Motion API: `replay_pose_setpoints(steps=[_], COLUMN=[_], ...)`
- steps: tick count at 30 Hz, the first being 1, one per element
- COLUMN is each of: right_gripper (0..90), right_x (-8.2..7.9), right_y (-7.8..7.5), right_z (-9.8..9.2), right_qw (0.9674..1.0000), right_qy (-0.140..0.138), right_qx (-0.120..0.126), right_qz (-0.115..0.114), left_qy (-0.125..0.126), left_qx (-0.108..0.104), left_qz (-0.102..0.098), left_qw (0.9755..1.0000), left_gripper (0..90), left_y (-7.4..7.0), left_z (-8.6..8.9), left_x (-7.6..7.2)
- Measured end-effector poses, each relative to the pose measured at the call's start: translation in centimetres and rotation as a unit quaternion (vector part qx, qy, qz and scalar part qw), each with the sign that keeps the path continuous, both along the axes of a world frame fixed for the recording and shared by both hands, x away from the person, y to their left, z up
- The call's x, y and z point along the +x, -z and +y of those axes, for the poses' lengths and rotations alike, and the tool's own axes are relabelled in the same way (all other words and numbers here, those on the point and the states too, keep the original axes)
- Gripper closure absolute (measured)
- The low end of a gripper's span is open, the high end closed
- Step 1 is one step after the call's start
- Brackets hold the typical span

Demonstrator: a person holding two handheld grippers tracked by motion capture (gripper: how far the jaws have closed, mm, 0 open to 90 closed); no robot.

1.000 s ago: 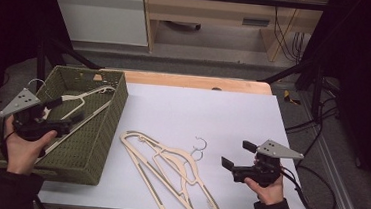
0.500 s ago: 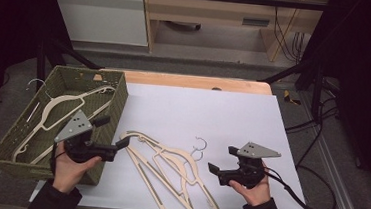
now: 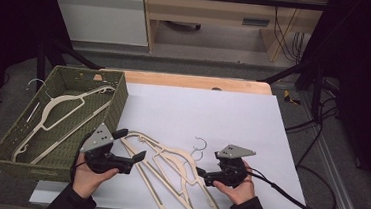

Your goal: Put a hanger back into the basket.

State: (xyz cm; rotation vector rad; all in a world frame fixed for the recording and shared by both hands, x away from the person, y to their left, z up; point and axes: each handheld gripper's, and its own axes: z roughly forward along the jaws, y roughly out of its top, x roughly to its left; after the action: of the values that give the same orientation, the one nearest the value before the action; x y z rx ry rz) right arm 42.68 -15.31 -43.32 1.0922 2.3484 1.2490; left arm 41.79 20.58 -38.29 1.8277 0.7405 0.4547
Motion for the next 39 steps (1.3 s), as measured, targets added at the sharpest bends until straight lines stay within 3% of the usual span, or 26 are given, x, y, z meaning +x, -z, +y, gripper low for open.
replay_pose_setpoints(steps=[5, 15, 26, 30, 35, 36, 39], right_gripper=[13.5, 10.2, 7.1, 7.4, 7.5, 7.6, 7.6], right_x=[-0.1, -0.7, -1.7, -1.9, -1.9, -1.9, -1.9], right_y=[-0.2, -0.6, -1.8, -2.4, -2.9, -2.9, -3.0], right_z=[-0.2, -1.3, -3.4, -4.2, -4.9, -5.0, -5.2], right_qw=[0.9999, 0.9993, 0.997, 0.9958, 0.9949, 0.9945, 0.9944], right_qy=[-0.002, 0.0, -0.003, 0.008, 0.014, 0.019, 0.022], right_qx=[0.004, 0.019, 0.045, 0.057, 0.063, 0.066, 0.067], right_qz=[-0.012, -0.031, -0.062, -0.071, -0.078, -0.079, -0.079], left_qy=[0.003, 0.01, 0.022, 0.027, 0.037, 0.042, 0.041], left_qx=[0.011, 0.021, 0.054, 0.081, 0.095, 0.106, 0.121], left_qz=[0.013, 0.035, 0.062, 0.068, 0.085, 0.092, 0.101], left_qw=[0.9999, 0.9991, 0.9964, 0.994, 0.9912, 0.9893, 0.9867], left_gripper=[6.5, 7.9, 11.5, 15.3, 22.6, 24.2, 30.7], left_y=[0.6, 1.7, 3.4, 4.3, 5.4, 5.9, 6.7], left_z=[-1.3, -5.1, -9.9, -11.4, -13.0, -13.9, -14.9], left_x=[0.8, 3.9, 6.8, 7.6, 8.2, 8.5, 8.9])
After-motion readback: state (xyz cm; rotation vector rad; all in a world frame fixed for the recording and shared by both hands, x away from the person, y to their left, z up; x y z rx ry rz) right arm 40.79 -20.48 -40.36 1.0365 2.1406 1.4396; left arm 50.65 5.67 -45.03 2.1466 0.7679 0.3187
